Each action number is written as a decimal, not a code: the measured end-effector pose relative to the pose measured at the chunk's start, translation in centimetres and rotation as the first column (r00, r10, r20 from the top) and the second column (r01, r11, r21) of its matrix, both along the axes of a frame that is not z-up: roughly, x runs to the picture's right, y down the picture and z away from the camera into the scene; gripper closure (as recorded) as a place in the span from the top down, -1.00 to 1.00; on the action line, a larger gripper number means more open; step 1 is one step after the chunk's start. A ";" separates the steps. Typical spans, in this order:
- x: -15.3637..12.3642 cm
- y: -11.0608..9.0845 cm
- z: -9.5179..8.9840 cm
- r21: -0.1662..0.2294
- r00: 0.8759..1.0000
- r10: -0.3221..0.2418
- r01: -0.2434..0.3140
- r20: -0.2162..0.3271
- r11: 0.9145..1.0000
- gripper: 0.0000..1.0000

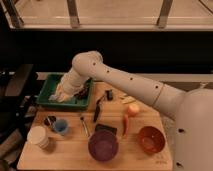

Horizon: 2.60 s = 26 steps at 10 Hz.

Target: Place towel in paper cup

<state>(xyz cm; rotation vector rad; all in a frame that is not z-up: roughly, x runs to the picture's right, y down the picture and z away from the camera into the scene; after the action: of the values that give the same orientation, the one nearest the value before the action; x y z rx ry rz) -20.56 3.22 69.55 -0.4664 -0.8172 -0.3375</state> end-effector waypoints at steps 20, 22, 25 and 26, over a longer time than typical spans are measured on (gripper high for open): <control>-13.8 13.9 -3.2 -0.015 0.962 -0.172 0.179 0.212 0.984 -0.45; -13.8 15.1 -2.4 -0.049 0.962 -0.146 0.161 0.232 0.986 -0.05; -13.2 16.2 -1.6 -0.093 0.967 -0.120 0.144 0.226 0.985 0.55; -12.9 16.3 -1.5 -0.103 0.969 -0.112 0.137 0.219 0.985 0.60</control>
<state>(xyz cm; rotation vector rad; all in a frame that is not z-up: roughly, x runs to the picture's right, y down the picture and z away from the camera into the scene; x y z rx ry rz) -33.50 19.56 68.05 -0.6008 -1.0217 -0.4634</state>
